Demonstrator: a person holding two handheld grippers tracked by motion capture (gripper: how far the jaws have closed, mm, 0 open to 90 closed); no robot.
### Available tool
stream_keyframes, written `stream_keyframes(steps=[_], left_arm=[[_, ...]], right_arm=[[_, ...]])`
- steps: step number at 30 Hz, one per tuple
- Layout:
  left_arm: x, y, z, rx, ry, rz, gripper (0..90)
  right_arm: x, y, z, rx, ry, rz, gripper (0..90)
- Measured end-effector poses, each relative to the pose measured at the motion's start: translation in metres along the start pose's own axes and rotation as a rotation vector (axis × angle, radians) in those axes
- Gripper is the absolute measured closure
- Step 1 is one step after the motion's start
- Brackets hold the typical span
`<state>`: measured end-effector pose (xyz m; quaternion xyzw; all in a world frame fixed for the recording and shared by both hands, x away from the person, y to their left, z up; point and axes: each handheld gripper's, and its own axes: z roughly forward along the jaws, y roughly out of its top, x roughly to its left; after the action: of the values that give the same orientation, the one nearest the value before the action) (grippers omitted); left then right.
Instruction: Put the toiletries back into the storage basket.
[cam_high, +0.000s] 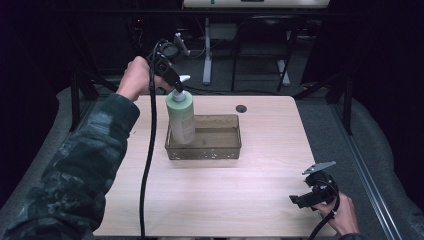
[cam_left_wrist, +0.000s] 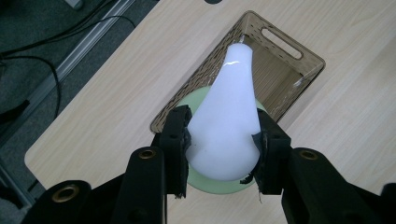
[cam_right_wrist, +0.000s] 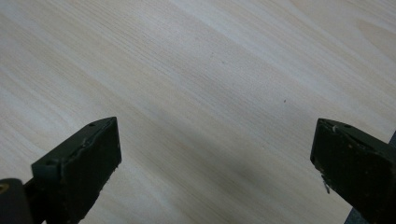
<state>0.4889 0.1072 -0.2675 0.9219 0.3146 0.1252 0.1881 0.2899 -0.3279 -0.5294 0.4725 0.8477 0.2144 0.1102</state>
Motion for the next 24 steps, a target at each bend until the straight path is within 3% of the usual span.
stream_keyframes(steps=[10, 24], left_arm=[[0.008, -0.012, 0.018, 0.015, -0.015, -0.03, 62.9], [0.003, -0.017, 0.031, 0.021, -0.042, -0.019, 62.8]], right_arm=[[0.0, 0.0, 0.001, 0.001, 0.001, -0.003, 1.8], [0.0, 0.0, 0.0, -0.005, -0.005, -0.004, 1.6]])
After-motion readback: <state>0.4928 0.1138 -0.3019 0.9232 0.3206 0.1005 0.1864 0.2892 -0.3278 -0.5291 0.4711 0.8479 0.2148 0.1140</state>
